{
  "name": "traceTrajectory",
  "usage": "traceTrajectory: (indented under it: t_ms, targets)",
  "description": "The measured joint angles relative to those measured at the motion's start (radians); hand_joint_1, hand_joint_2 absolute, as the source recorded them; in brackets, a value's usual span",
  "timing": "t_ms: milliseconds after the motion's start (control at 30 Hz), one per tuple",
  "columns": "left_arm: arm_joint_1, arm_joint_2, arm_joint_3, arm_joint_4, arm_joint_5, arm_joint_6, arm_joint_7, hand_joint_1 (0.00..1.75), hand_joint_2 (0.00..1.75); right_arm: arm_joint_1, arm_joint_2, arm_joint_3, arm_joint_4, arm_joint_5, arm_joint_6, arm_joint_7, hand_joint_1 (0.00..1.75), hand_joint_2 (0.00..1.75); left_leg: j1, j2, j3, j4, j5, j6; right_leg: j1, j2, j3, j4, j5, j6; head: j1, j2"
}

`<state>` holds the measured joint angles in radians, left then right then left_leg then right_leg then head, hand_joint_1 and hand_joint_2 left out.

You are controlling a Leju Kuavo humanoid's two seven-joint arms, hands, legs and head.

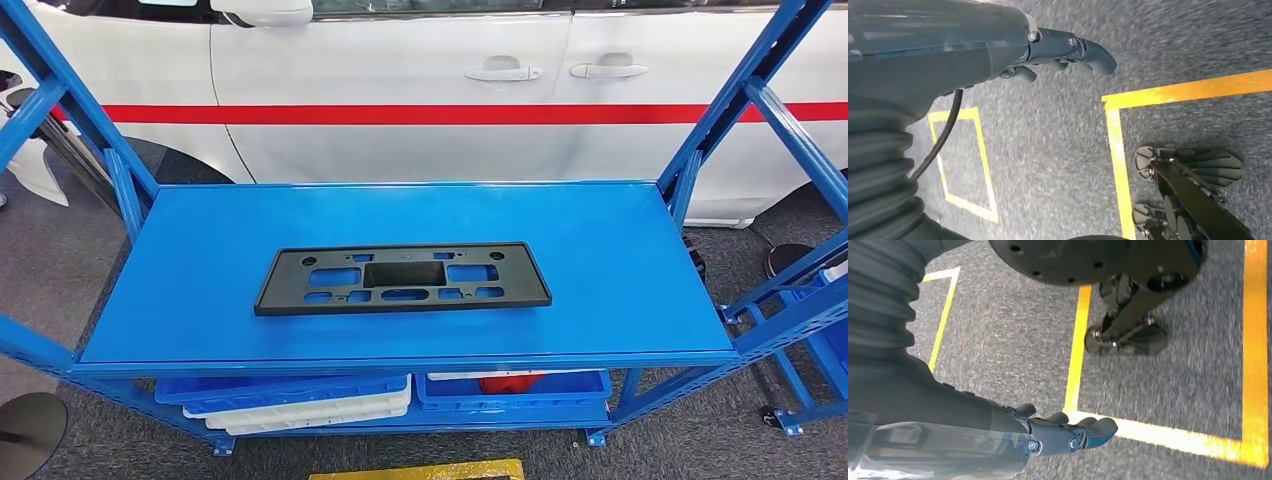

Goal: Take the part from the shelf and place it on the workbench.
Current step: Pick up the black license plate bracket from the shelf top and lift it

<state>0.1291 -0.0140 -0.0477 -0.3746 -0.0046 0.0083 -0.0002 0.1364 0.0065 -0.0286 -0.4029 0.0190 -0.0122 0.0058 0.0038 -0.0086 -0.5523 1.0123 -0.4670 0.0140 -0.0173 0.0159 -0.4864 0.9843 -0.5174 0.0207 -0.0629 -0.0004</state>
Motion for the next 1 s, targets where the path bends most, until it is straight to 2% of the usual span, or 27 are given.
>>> traceTrajectory:
  t_ms: [400,700,800,1000]
  targets:
    - [-0.124,-0.055,-0.194,0.055,-0.047,0.097,0.049,0.00,1.75,-0.088,0.058,-0.152,0.086,0.200,-0.116,0.071,0.00,1.75,0.001,0.000,0.002,0.000,0.002,-0.001,0.002,-0.001,0.000,0.004,0.000,0.001,0.000,0.000]
    - [-0.206,-0.078,-0.348,0.131,-0.079,0.186,0.117,0.00,1.75,-0.162,0.116,-0.283,0.159,0.402,-0.239,0.166,0.00,1.75,0.001,-0.001,0.002,0.000,0.003,-0.002,0.002,-0.001,0.000,0.004,0.000,0.001,0.000,0.000]
    - [-0.226,-0.085,-0.380,0.146,-0.082,0.179,0.138,0.00,1.75,-0.175,0.128,-0.312,0.173,0.455,-0.271,0.183,0.00,1.75,0.001,-0.002,0.002,0.000,0.003,-0.002,0.001,-0.001,0.001,0.004,0.000,0.001,0.000,0.000]
    - [-0.247,-0.091,-0.405,0.161,-0.081,0.158,0.144,0.00,1.75,-0.186,0.136,-0.338,0.188,0.462,-0.280,0.183,0.00,1.75,0.001,-0.002,0.001,0.000,0.003,-0.002,0.001,-0.001,0.000,0.004,0.000,0.001,0.000,0.000]
